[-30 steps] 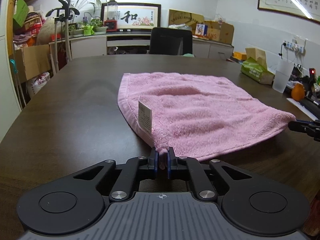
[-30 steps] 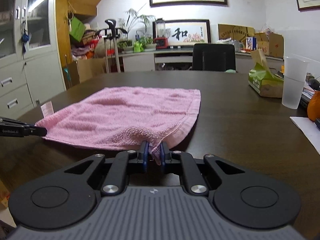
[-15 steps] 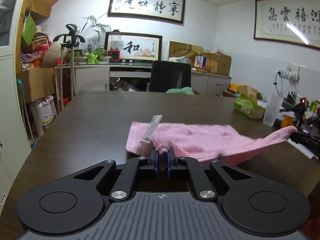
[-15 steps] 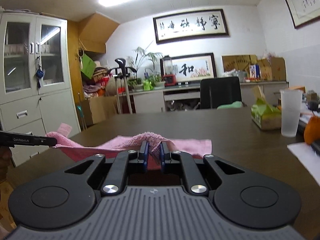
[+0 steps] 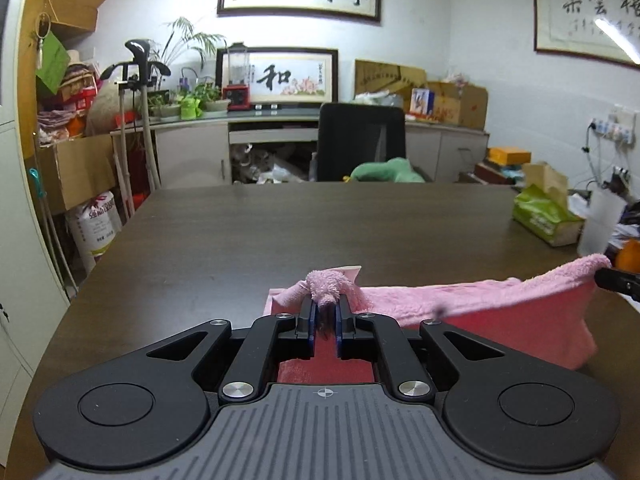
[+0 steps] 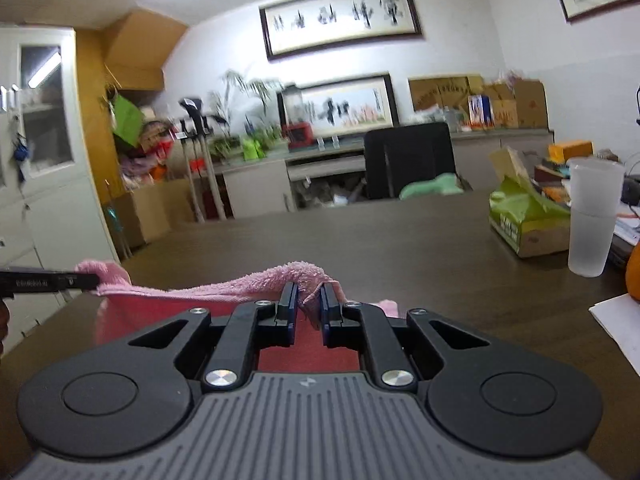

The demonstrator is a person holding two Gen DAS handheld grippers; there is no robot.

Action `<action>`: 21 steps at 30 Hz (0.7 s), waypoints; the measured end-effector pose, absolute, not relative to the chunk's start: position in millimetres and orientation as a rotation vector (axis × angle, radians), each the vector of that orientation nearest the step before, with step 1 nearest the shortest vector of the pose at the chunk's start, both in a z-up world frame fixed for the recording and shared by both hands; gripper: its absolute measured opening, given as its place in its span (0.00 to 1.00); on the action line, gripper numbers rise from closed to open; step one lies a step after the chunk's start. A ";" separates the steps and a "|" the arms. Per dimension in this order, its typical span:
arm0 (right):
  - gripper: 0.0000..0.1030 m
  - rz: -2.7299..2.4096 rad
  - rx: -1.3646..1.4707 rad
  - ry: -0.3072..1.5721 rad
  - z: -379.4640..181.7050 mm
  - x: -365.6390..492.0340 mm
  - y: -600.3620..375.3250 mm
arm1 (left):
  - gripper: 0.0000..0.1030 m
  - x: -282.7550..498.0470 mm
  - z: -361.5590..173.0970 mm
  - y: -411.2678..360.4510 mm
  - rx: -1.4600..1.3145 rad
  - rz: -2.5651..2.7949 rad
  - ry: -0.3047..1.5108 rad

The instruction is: Fold towel

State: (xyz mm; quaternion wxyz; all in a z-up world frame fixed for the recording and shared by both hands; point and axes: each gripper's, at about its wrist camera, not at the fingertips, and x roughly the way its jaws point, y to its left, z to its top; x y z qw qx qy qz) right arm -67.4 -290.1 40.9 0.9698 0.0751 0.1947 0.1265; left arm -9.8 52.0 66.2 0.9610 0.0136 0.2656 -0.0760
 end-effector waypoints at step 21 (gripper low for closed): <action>0.31 0.175 0.192 0.494 11.4 -17.1 -294.3 | 0.66 16.0 55.0 69.1 0.037 0.055 0.540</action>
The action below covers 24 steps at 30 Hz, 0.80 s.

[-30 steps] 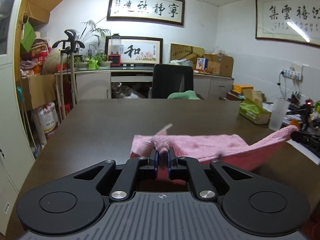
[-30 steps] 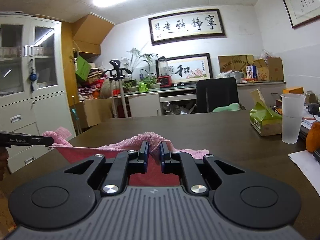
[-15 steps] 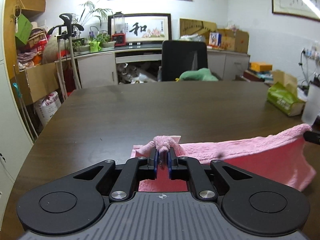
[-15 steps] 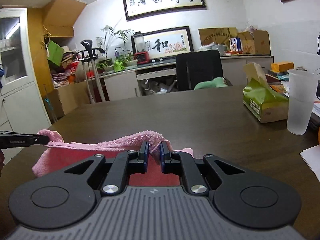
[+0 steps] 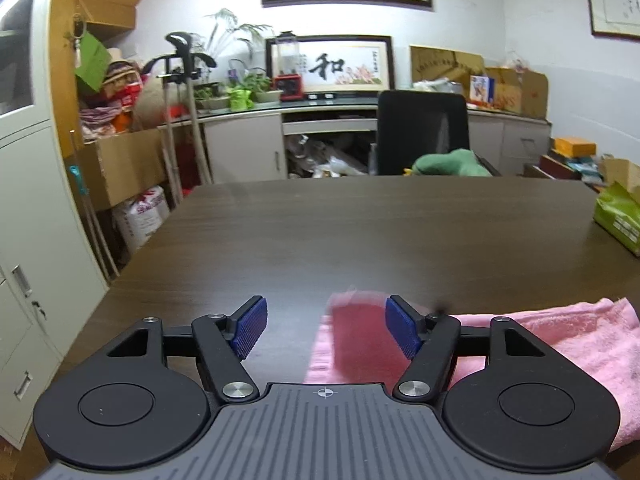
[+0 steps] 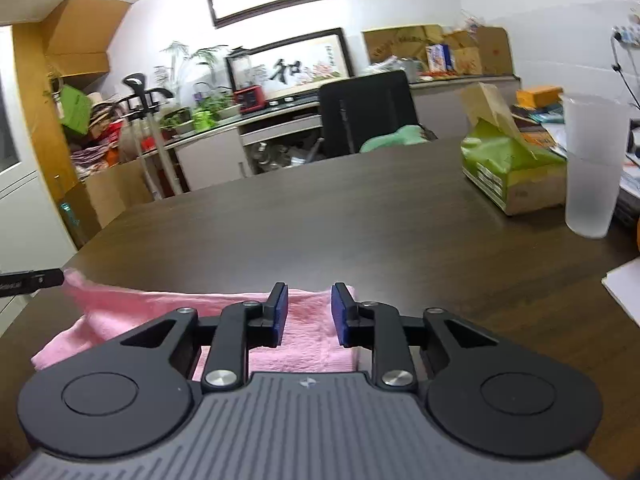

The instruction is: Fold towel

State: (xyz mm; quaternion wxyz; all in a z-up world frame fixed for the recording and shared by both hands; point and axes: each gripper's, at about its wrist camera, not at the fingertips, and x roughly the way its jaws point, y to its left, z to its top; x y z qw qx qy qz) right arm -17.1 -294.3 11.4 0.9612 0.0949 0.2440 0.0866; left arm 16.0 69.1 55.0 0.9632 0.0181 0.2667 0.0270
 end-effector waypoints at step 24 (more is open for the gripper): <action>0.21 0.269 -0.125 0.689 -7.3 28.4 -203.5 | 0.71 9.1 12.3 66.8 0.186 -0.041 0.647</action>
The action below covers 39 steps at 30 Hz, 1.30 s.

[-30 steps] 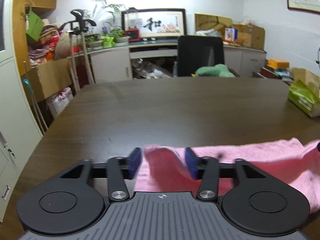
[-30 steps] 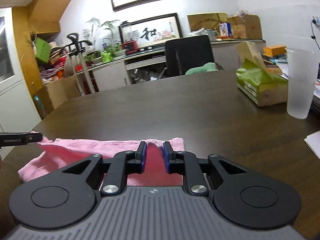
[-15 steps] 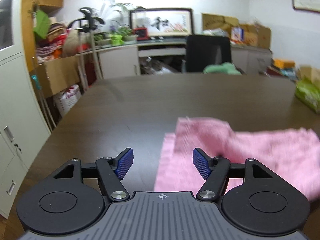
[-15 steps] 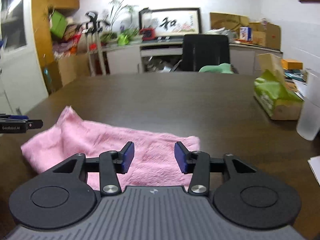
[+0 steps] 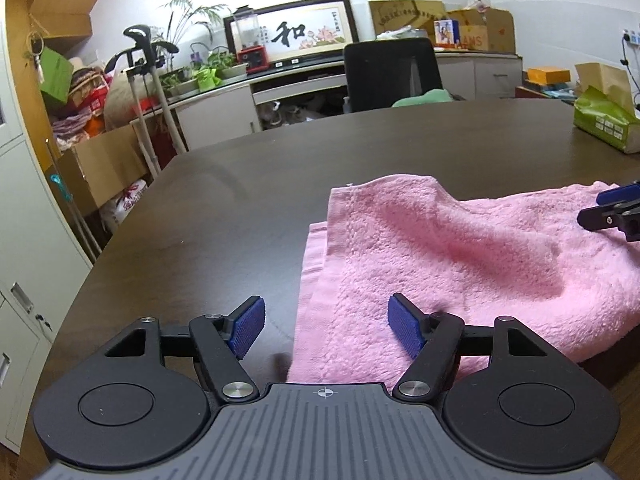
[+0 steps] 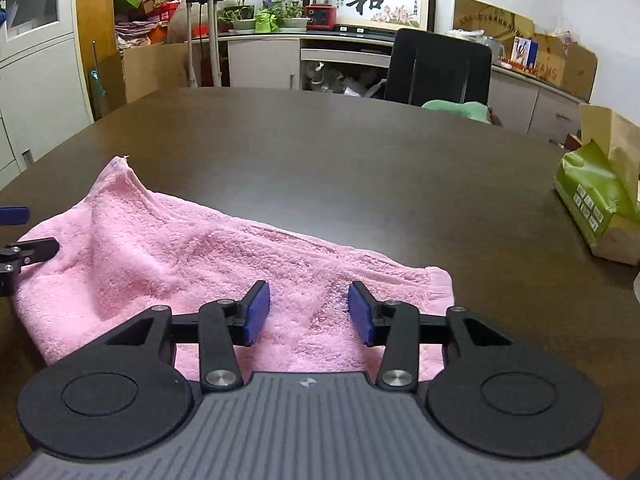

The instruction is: Fold towel

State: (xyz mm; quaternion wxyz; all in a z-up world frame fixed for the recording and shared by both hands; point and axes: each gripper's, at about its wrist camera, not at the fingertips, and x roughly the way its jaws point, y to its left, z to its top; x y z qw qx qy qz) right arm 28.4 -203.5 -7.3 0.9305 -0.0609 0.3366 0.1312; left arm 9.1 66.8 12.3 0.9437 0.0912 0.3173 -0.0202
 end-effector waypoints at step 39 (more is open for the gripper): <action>0.20 0.593 -0.112 0.688 4.4 50.9 -79.0 | 0.71 2.0 37.7 133.2 -0.083 0.234 0.651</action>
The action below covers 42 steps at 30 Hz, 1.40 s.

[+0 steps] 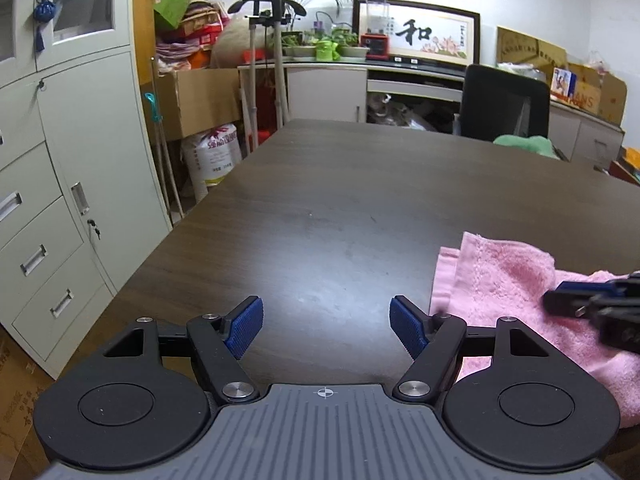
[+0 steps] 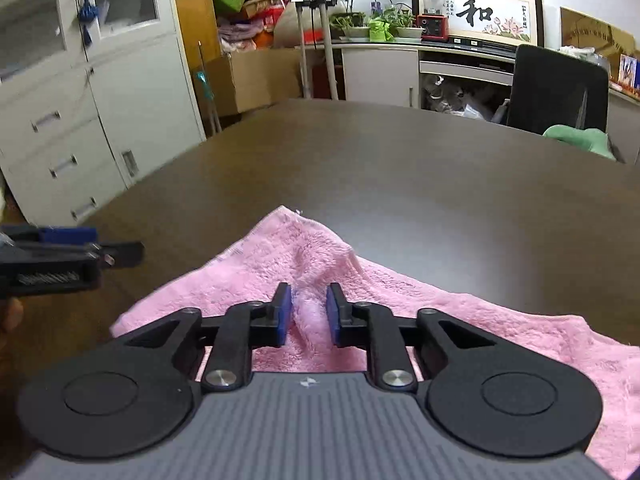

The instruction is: Fold towel

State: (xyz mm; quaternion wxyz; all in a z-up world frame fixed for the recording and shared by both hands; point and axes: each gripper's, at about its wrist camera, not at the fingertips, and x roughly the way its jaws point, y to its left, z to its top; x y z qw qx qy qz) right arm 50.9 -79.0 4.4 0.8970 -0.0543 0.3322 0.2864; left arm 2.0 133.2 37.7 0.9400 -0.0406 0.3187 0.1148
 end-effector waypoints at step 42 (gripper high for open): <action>0.51 0.316 -0.007 0.657 -9.5 41.3 -257.7 | 0.80 8.7 9.5 70.4 0.203 0.023 0.610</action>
